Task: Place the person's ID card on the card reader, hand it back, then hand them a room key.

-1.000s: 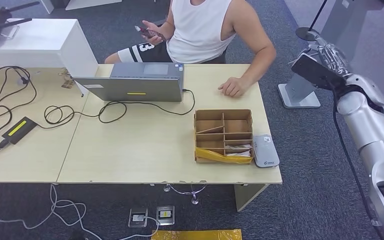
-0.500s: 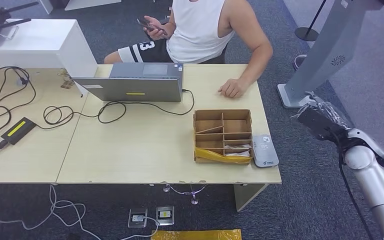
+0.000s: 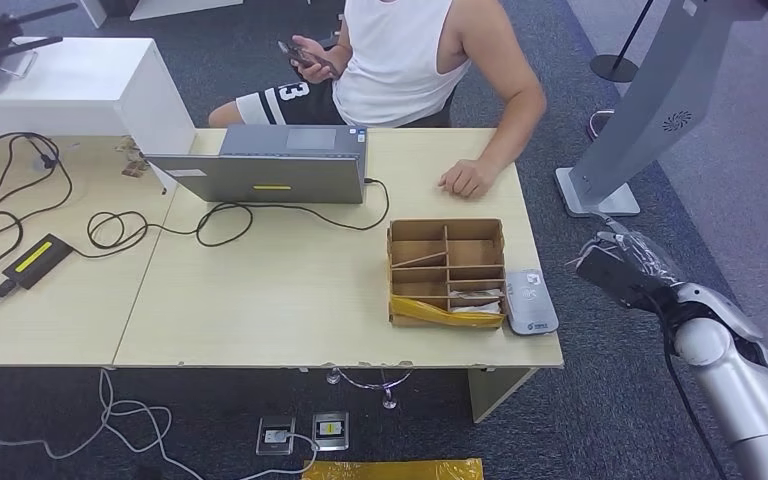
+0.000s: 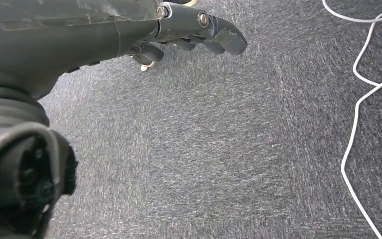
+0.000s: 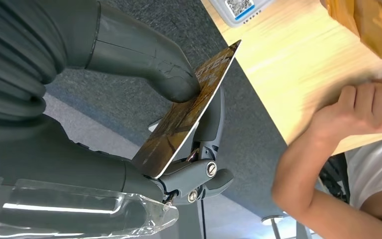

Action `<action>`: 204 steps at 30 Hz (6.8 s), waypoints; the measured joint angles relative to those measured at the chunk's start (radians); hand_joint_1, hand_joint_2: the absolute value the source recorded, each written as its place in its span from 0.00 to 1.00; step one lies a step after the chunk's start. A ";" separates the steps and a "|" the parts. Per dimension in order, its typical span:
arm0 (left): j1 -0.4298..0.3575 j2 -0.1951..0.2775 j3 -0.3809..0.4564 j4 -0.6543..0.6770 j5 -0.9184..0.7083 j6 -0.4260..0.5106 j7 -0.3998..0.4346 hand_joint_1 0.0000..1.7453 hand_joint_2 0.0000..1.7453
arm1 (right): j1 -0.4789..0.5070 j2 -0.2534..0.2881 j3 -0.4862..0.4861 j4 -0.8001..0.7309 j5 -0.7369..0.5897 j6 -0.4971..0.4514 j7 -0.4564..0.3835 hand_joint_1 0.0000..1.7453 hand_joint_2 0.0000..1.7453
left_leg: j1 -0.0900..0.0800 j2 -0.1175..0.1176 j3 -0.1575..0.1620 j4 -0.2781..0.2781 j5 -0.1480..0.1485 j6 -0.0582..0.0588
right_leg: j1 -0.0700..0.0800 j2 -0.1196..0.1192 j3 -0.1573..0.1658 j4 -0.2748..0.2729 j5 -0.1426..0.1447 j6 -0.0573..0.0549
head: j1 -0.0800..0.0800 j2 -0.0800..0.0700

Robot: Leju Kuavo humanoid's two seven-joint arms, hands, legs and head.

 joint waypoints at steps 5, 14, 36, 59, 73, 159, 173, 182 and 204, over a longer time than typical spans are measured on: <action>-0.001 -0.001 0.000 0.000 -0.007 -0.001 0.000 0.00 0.00 | 0.029 0.022 0.002 0.000 0.026 0.006 -0.003 1.00 1.00 | 0.000 0.000 0.000 0.000 0.000 0.000 | 0.000 0.000 0.000 0.000 0.000 0.000 | 0.000 0.000; -0.002 -0.006 -0.001 0.000 -0.018 -0.003 0.000 0.00 0.00 | 0.057 0.060 0.014 0.019 0.046 -0.006 -0.014 1.00 1.00 | 0.000 0.000 0.000 0.000 0.000 0.000 | 0.000 0.000 0.000 0.000 0.000 0.000 | 0.000 0.000; -0.002 -0.006 -0.003 0.000 -0.030 -0.007 0.000 0.00 0.00 | 0.093 0.099 0.016 0.083 0.058 -0.034 -0.034 1.00 1.00 | 0.000 0.000 0.000 0.000 0.000 0.000 | 0.000 0.000 0.000 0.000 0.000 0.000 | 0.000 0.000; -0.002 -0.011 -0.008 0.000 -0.040 -0.008 0.000 0.00 0.00 | 0.100 0.132 0.016 0.136 0.059 -0.057 -0.049 1.00 1.00 | 0.000 0.006 0.003 0.000 0.000 0.000 | 0.000 0.006 0.001 0.000 0.000 0.000 | 0.000 0.000; -0.002 -0.011 -0.008 0.000 -0.041 -0.005 0.000 0.00 0.00 | 0.028 0.105 0.012 0.147 0.065 -0.081 -0.052 1.00 1.00 | 0.000 0.006 0.002 0.000 0.000 0.000 | 0.000 0.006 0.001 0.000 0.001 0.000 | 0.000 0.000; -0.007 0.039 -0.032 0.001 -0.041 -0.016 -0.024 0.00 0.00 | -0.090 0.078 0.077 -0.271 -0.325 0.242 0.125 0.00 1.00 | 0.002 0.004 0.002 0.000 0.000 -0.001 | 0.002 0.005 0.000 0.000 0.000 -0.001 | 0.000 0.000; -0.007 0.038 -0.032 0.001 -0.056 -0.020 -0.013 0.00 0.00 | 0.088 0.072 0.139 -0.366 0.054 0.087 0.169 0.00 1.00 | 0.002 0.004 0.002 0.000 -0.001 -0.001 | 0.002 0.005 0.000 0.001 0.000 -0.001 | 0.000 0.000; -0.007 0.030 -0.032 0.001 -0.067 -0.020 -0.005 0.00 0.00 | 0.102 0.093 0.177 -0.288 0.213 -0.028 0.137 0.00 1.00 | 0.002 0.004 0.001 0.000 -0.001 -0.001 | 0.002 0.005 0.000 0.001 0.000 -0.001 | 0.000 0.000; -0.028 0.013 -0.033 0.001 -0.104 -0.025 0.021 0.00 0.00 | 0.125 0.190 0.190 -0.106 0.321 -0.316 0.062 0.00 1.00 | 0.002 0.004 0.002 0.000 -0.001 -0.002 | 0.002 0.005 0.000 0.001 0.000 -0.001 | 0.000 0.000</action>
